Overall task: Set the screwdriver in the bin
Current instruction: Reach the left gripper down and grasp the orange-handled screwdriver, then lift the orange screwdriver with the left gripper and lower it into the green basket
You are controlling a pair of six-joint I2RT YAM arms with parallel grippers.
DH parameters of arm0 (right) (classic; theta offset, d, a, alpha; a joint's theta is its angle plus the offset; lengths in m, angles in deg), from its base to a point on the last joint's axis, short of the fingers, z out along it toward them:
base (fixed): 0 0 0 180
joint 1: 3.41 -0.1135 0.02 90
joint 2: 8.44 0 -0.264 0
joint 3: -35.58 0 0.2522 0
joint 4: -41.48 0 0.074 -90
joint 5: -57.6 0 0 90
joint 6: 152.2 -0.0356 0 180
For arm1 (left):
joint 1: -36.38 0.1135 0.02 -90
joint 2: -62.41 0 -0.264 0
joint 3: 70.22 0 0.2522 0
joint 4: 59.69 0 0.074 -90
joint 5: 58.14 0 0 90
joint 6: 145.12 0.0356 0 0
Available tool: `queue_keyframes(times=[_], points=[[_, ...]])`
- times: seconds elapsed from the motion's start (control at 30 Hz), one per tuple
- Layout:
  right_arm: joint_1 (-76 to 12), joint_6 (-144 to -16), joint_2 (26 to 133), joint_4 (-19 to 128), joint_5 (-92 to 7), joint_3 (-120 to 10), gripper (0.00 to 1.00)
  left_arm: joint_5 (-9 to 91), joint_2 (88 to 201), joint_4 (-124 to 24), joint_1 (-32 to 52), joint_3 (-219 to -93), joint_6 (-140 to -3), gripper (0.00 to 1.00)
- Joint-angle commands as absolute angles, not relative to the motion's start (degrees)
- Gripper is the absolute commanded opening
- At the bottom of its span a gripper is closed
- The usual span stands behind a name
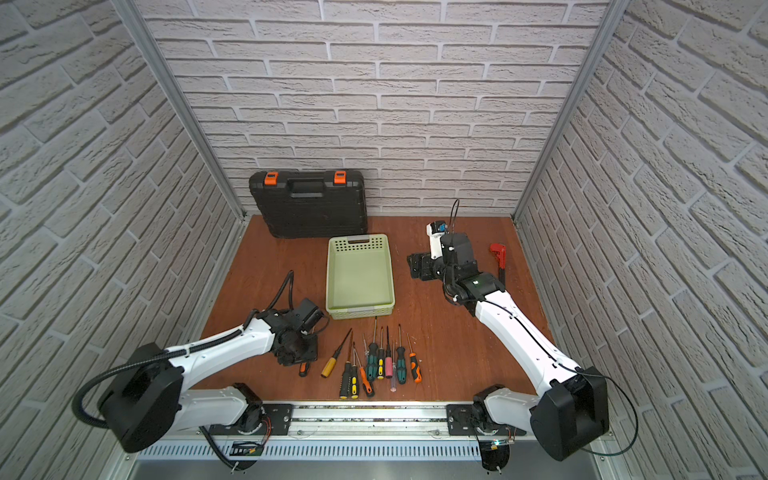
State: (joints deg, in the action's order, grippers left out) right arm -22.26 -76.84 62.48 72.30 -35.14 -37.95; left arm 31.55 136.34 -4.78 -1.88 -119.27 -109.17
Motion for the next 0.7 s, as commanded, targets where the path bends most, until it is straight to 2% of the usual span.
queue_keyframes(times=[0.0,0.1,0.33,0.37,0.57,0.67], points=[[-22.7,-76.9,61.3,69.3,-34.5,-37.0,0.87,33.0,136.5,-6.4,-2.0,-119.3,-108.1,0.49],[-22.7,-76.5,61.3,69.6,-34.2,-36.7,0.87,33.6,135.9,-6.8,-2.5,-118.3,-109.4,0.47],[-22.7,-76.6,61.5,68.3,-35.0,-36.5,0.87,33.1,137.0,-6.5,-3.4,-117.5,-110.7,0.38],[-22.7,-76.5,61.5,68.3,-35.2,-36.8,0.87,32.9,137.0,-6.2,-3.6,-117.5,-110.7,0.35],[-22.7,-75.7,61.3,68.3,-34.9,-37.3,0.87,32.7,136.6,-4.4,-4.2,-117.4,-112.1,0.04],[-22.6,-75.7,61.6,68.4,-35.2,-37.6,0.87,30.7,133.2,-0.6,-4.1,-119.9,-113.0,0.01]])
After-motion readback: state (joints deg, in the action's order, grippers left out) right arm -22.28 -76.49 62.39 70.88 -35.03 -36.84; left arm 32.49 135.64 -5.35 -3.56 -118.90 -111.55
